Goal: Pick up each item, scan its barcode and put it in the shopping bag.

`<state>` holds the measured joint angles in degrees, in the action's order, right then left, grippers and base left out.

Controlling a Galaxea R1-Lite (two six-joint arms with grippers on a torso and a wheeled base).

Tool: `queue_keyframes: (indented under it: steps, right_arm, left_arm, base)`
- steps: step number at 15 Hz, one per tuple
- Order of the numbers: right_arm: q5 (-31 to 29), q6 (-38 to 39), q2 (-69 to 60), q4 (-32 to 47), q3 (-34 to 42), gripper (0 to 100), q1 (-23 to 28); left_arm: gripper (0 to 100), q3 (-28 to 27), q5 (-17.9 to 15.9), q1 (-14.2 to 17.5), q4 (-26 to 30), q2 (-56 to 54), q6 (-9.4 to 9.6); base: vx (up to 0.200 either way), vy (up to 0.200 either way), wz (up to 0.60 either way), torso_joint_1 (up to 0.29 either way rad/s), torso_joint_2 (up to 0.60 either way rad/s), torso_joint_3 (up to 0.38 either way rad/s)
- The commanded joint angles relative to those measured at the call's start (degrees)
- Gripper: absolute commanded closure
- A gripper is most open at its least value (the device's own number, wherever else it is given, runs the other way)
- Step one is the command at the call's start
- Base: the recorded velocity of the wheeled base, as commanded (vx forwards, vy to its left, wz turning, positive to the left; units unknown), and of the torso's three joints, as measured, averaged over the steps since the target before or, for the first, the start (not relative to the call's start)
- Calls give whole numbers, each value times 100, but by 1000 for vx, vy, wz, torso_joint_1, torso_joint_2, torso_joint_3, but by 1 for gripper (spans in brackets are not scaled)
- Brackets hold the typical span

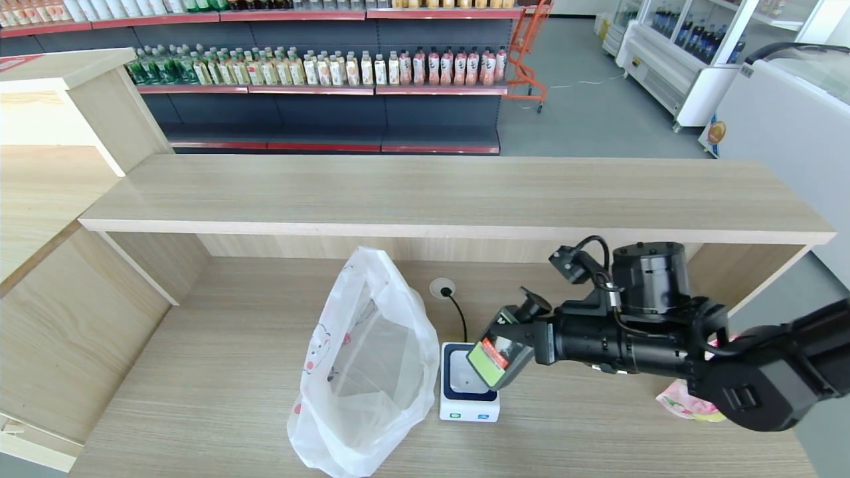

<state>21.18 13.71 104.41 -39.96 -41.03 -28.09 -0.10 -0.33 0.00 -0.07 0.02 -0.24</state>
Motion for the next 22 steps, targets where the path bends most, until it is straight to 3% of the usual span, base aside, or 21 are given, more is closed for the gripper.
queue_keyframes:
  steps: [1,4,8,12,18,22]
  right_arm:
    - [106,-79,-1160,50,711,100,374]
    - [862,-176,-1907,41,1194,100,734]
    - [862,-686,-2241,59,1379,100,858]
    - [871,-703,-2496,94,1669,100,875]
    - [871,79,-2505,129,1765,100,893]
    - [897,149,-2487,331,1748,100,893]
  left_arm:
    - [0,1,-2,0,-1,-2,-2]
    - [0,1,-2,0,-1,-2,-2]
    - [0,1,-2,0,-1,-2,-2]
    - [0,1,-2,0,-1,-2,7]
    - [0,1,-2,0,-1,-2,7]
    - [0,1,-2,0,-1,-2,16]
  base:
    - [0,0,0,0,0,0]
    - [0,0,0,0,0,0]
    - [0,0,0,0,0,0]
    - [0,0,0,0,0,0]
    - [-167,0,0,3,3,1]
    - [0,0,0,0,0,0]
